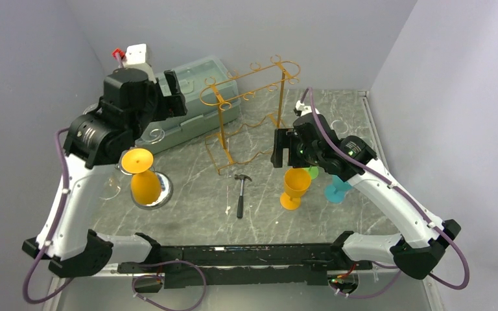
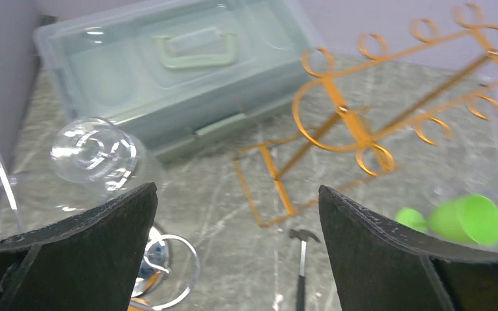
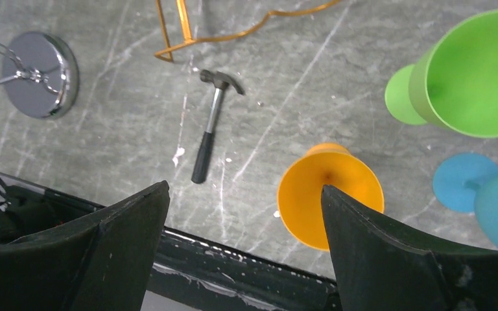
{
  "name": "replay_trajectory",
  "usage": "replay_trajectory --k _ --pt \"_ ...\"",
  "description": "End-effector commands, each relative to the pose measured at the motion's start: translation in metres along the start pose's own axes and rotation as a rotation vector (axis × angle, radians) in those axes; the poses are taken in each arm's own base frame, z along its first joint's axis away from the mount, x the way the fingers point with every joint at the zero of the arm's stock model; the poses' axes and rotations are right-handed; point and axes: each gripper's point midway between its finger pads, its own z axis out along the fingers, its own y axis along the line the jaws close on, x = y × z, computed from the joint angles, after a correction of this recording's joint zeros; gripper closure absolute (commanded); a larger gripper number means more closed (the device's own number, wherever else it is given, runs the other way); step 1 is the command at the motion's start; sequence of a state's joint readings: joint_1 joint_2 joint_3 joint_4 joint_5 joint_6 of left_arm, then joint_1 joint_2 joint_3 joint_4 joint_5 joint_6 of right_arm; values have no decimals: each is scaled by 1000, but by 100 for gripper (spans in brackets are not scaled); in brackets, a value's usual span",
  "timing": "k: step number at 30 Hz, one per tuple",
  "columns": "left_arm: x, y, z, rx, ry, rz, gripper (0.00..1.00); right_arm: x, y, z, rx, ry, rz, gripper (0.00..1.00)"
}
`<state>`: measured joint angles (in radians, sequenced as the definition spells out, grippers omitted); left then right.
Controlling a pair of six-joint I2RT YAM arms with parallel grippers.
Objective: Take the wine glass off the wine glass rack
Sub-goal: Place the wine glass at the center of the board, then pick up the wine glass from the wine rack.
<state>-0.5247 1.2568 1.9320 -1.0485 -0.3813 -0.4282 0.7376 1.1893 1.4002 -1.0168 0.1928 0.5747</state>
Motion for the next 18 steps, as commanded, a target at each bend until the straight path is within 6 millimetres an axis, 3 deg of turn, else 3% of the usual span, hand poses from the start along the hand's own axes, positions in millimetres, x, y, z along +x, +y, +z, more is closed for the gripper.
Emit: replay_trajectory --k 1,9,18 --pt "-11 47 11 -282 -28 71 1 -33 26 -9 -114 -117 -7 10" --pt "-22 89 28 -435 -28 23 1 -36 43 -6 -198 -125 -29 9" --pt "-19 115 46 -440 10 -92 1 -37 49 -8 -239 -134 -43 9"
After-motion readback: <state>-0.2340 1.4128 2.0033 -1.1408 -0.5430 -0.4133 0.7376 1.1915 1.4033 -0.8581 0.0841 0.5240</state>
